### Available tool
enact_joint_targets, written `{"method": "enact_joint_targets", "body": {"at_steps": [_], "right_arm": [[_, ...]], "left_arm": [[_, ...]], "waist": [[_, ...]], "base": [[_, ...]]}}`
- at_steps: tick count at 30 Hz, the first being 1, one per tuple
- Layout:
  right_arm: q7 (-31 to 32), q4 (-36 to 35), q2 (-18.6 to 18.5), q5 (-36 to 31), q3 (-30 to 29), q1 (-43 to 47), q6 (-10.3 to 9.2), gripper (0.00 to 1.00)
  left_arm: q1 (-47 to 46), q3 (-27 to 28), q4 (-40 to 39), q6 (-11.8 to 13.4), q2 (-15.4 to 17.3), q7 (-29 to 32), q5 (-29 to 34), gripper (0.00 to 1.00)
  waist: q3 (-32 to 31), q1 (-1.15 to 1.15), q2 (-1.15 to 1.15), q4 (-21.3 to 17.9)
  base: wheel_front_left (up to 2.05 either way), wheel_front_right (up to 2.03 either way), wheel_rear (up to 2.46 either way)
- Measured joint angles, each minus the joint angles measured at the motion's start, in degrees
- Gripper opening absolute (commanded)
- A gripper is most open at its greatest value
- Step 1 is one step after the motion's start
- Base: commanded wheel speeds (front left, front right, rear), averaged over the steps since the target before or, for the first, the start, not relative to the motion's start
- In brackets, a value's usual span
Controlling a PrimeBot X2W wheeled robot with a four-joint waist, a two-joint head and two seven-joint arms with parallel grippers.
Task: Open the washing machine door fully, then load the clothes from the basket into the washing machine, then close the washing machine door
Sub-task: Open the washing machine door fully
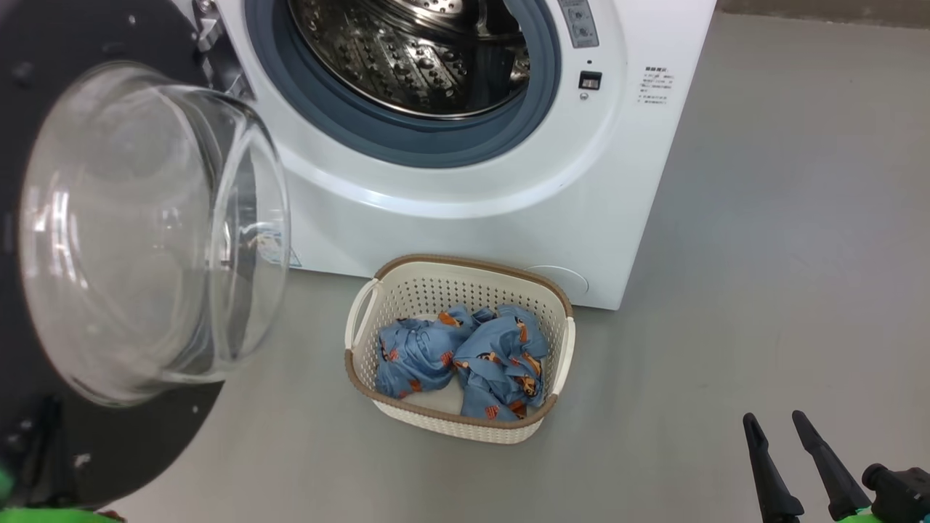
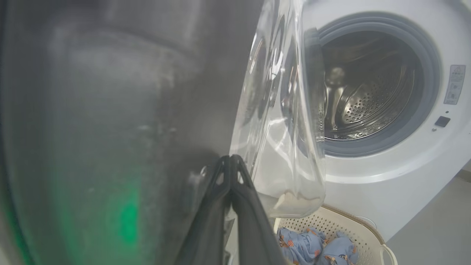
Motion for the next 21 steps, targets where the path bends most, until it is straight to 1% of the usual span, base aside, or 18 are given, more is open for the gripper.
{"method": "enact_joint_targets", "body": {"at_steps": [4, 11, 15, 21], "right_arm": [[0.0, 0.0, -0.2, 0.0, 0.1, -0.2, 0.00, 1.00], [0.0, 0.0, -0.3, -0.1, 0.4, -1.4, 0.00, 1.00], [0.0, 0.0, -0.3, -0.1, 0.5, -2.2, 0.00, 1.00], [0.0, -0.1, -0.5, -0.2, 0.5, -2.4, 0.00, 1.00]], "left_arm": [[-3.4, 5.0, 1.2, 0.0, 0.2, 0.0, 0.9, 0.00], [-7.2, 11.4, 4.3, 0.0, 0.8, -0.4, 3.9, 0.00], [-8.8, 13.7, 5.7, -0.1, 1.5, -0.4, 5.2, 0.00], [-12.1, 18.1, 9.2, -0.9, 2.9, -0.4, 7.2, 0.00]], "waist": [[1.0, 0.00, 0.00, -0.3], [2.1, 0.00, 0.00, -1.0], [2.7, 0.00, 0.00, -1.4], [3.7, 0.00, 0.00, -2.1]], "base": [[0.00, 0.00, 0.00], [0.00, 0.00, 0.00], [0.00, 0.00, 0.00], [0.00, 0.00, 0.00]]}}
